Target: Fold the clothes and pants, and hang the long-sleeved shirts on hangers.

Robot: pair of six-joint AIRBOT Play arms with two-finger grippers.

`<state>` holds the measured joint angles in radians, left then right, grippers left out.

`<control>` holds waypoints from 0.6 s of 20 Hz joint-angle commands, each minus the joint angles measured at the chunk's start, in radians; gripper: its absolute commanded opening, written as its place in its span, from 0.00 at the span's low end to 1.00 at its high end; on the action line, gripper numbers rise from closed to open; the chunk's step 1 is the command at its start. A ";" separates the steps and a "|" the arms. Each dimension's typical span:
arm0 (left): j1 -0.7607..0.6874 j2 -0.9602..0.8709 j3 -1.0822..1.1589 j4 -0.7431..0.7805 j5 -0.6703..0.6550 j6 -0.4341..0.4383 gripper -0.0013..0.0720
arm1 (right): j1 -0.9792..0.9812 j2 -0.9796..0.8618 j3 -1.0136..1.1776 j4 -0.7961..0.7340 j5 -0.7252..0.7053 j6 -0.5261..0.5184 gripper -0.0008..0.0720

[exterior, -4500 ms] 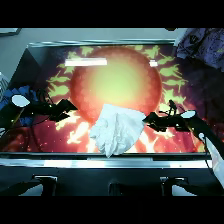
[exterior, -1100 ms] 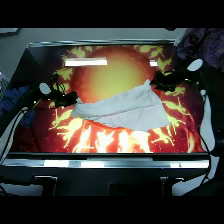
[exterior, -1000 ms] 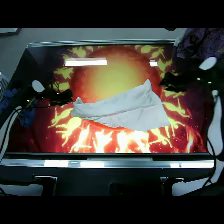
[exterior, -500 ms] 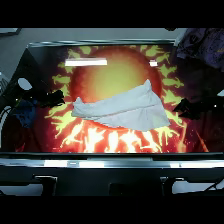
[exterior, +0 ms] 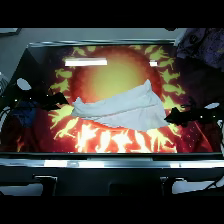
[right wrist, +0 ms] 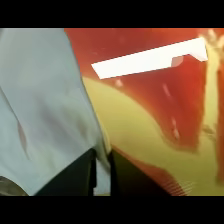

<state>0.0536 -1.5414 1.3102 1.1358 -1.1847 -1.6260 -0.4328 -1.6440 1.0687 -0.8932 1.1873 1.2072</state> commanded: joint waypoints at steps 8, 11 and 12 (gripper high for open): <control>0.022 0.031 -0.373 -0.412 0.285 0.303 0.84 | 0.089 0.103 -0.010 0.025 0.000 -0.002 0.05; 0.020 0.008 -0.372 -0.449 0.360 0.303 0.83 | 0.089 0.163 -0.010 0.025 0.015 0.013 0.05; 0.020 -0.006 -0.369 -0.468 0.381 0.303 0.83 | 0.089 0.181 -0.010 0.025 0.021 0.014 0.05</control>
<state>0.0757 -1.5272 0.9577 0.7277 -0.8948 -1.3422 -0.3454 -1.5143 1.0584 -0.8722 1.1927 1.2057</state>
